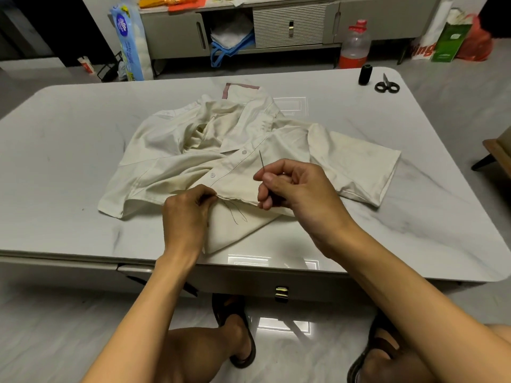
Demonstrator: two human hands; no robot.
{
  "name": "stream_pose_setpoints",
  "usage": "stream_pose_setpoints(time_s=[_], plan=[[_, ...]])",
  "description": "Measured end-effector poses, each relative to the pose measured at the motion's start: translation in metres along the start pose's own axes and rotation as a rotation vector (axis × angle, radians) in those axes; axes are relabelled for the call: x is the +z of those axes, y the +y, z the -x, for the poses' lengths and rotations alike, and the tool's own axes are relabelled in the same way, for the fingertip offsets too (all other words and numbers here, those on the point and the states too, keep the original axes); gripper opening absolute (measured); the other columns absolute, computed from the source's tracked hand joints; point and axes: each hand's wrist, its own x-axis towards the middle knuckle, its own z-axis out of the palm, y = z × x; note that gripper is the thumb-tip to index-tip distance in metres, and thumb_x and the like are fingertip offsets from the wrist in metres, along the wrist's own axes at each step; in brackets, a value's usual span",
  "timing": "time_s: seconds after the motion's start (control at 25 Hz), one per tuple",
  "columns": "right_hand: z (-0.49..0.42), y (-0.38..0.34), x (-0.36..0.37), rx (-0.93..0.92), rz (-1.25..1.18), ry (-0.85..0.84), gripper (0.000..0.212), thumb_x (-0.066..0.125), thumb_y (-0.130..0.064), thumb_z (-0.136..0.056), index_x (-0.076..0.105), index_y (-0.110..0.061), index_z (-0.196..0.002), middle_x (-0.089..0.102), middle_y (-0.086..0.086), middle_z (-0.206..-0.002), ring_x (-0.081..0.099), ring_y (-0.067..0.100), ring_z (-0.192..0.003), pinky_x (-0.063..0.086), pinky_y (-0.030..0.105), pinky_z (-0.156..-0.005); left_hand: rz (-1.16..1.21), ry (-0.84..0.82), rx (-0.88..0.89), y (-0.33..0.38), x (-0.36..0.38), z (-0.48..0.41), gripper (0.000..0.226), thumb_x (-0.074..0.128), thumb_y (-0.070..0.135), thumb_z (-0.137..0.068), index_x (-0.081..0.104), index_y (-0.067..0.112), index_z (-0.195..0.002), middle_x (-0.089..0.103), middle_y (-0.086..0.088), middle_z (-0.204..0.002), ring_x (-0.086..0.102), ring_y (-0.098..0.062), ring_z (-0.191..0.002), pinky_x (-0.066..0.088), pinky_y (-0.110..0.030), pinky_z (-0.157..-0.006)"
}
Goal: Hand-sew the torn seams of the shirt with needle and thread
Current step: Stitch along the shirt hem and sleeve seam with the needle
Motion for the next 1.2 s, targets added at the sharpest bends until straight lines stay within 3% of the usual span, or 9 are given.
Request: stream_pose_setpoints(time_s=[0.12, 0.24, 0.4, 0.6, 0.76, 0.88, 0.96, 1.04, 1.2], plan=[[0.012, -0.013, -0.008, 0.087, 0.114, -0.091, 0.014, 0.053, -0.002, -0.097, 0.067, 0.0, -0.095, 0.065, 0.004, -0.065, 0.057, 0.012, -0.056, 0.055, 0.028, -0.069, 0.058, -0.026, -0.052, 0.003, 0.006, 0.001, 0.01, 0.071, 0.0, -0.086, 0.073, 0.009, -0.083, 0.064, -0.003, -0.055, 0.064, -0.02, -0.053, 0.053, -0.039, -0.063], [0.023, -0.029, -0.017, 0.178, 0.134, -0.215, 0.015, 0.053, -0.002, -0.097, 0.067, -0.002, -0.092, 0.063, 0.003, -0.063, 0.053, 0.01, -0.052, 0.058, 0.036, -0.073, 0.084, -0.035, -0.124, 0.001, 0.013, 0.0, 0.011, 0.069, 0.0, -0.087, 0.071, 0.008, -0.08, 0.068, -0.002, -0.064, 0.066, -0.019, -0.063, 0.053, -0.036, -0.068], [0.038, -0.048, -0.028, 0.293, 0.113, -0.423, 0.014, 0.053, -0.003, -0.097, 0.066, 0.001, -0.094, 0.061, 0.006, -0.064, 0.051, 0.01, -0.051, 0.057, 0.027, -0.064, 0.081, -0.043, -0.181, -0.006, 0.016, 0.002, 0.007, 0.07, 0.003, -0.088, 0.072, 0.006, -0.082, 0.069, -0.003, -0.078, 0.062, -0.02, -0.079, 0.038, -0.014, -0.068], [0.041, -0.048, -0.03, 0.385, 0.114, -0.565, 0.014, 0.052, -0.001, -0.097, 0.065, 0.0, -0.094, 0.06, 0.004, -0.063, 0.051, 0.008, -0.05, 0.057, 0.026, -0.064, 0.096, -0.036, -0.173, -0.015, 0.017, 0.004, 0.006, 0.071, 0.005, -0.088, 0.072, 0.008, -0.082, 0.069, 0.0, -0.078, 0.063, -0.019, -0.079, 0.04, -0.009, -0.069], [0.028, -0.034, -0.027, 0.296, 0.072, -0.416, 0.014, 0.053, -0.003, -0.097, 0.066, -0.001, -0.094, 0.063, 0.005, -0.067, 0.054, 0.01, -0.053, 0.057, 0.027, -0.068, 0.085, 0.006, -0.003, -0.017, 0.012, 0.005, 0.005, 0.07, 0.007, -0.09, 0.069, 0.011, -0.092, 0.068, 0.001, -0.076, 0.065, -0.011, -0.066, 0.053, -0.035, -0.068], [0.011, -0.01, -0.022, 0.116, 0.149, -0.11, 0.015, 0.052, -0.003, -0.097, 0.067, -0.001, -0.095, 0.067, 0.005, -0.069, 0.06, 0.012, -0.059, 0.054, 0.024, -0.069, 0.118, -0.007, 0.17, -0.019, 0.004, 0.011, 0.007, 0.071, 0.005, -0.09, 0.067, 0.008, -0.096, 0.068, -0.001, -0.08, 0.067, -0.011, -0.061, 0.054, -0.033, -0.061], [-0.006, 0.011, -0.012, 0.027, 0.239, -0.001, 0.015, 0.053, -0.005, -0.097, 0.068, -0.005, -0.094, 0.071, 0.004, -0.072, 0.067, 0.012, -0.068, 0.055, 0.025, -0.075, 0.147, -0.032, 0.246, -0.024, -0.001, 0.012, 0.006, 0.07, 0.006, -0.09, 0.067, 0.005, -0.095, 0.067, -0.003, -0.085, 0.068, -0.011, -0.063, 0.053, -0.024, -0.061], [-0.017, 0.027, 0.0, -0.056, 0.362, 0.054, 0.016, 0.055, -0.009, -0.096, 0.069, -0.014, -0.09, 0.073, -0.001, -0.073, 0.07, 0.014, -0.079, 0.056, 0.036, -0.084, 0.152, -0.053, 0.326, -0.022, -0.007, 0.014, 0.005, 0.071, 0.001, -0.087, 0.068, 0.001, -0.091, 0.067, -0.004, -0.086, 0.066, -0.012, -0.069, 0.052, -0.018, -0.066], [-0.029, 0.054, 0.016, -0.066, 0.415, 0.006, 0.015, 0.055, -0.009, -0.095, 0.068, -0.015, -0.089, 0.073, -0.002, -0.072, 0.071, 0.013, -0.08, 0.056, 0.041, -0.084, 0.161, -0.112, 0.399, -0.024, -0.012, 0.012, 0.012, 0.075, -0.011, -0.081, 0.068, -0.002, -0.083, 0.069, -0.008, -0.091, 0.066, -0.019, -0.08, 0.056, -0.03, -0.071]])
